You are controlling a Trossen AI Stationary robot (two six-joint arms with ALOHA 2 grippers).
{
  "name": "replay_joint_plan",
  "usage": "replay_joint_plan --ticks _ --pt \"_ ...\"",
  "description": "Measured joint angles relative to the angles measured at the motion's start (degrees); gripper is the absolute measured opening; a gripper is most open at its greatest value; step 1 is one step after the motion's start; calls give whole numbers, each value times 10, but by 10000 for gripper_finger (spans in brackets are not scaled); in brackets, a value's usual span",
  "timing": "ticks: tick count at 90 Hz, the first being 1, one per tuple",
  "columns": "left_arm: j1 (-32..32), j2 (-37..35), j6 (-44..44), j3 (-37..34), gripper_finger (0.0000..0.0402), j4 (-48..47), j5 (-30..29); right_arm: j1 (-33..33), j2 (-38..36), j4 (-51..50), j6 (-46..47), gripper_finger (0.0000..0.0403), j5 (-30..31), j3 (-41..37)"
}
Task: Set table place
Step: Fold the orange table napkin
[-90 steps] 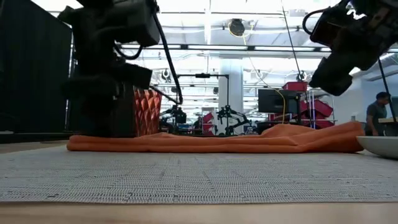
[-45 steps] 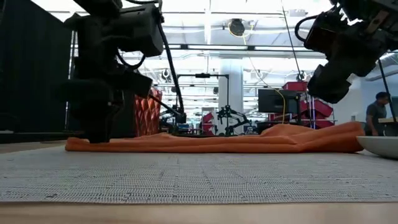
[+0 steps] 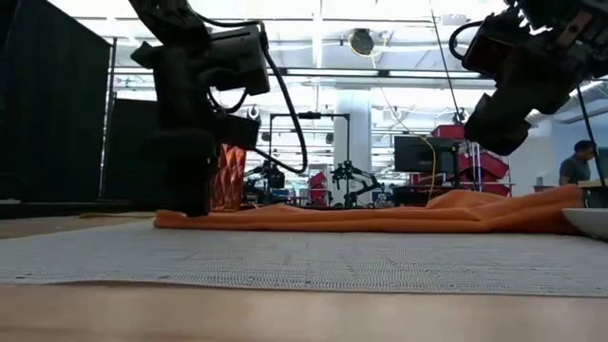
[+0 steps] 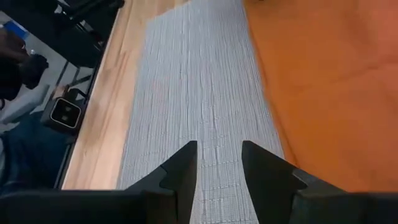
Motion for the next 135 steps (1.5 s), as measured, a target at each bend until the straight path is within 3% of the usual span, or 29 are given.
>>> replay_joint_plan --ticks 42,68,90,114,135 --pt "5 -2 -5 -10 145 2 6 -15 -1 -107 10 114 0 0" --pt "5 -2 -6 -10 145 2 7 -27 -23 -171 11 114 37 0" --pt "5 -2 -6 -11 145 4 8 -49 -103 -178 14 114 16 -5" --pt "5 -2 -6 -11 145 4 9 -22 -229 -183 131 114 -62 -52" --pt "5 -2 -6 -11 145 4 9 23 -293 -381 190 114 -48 -53"
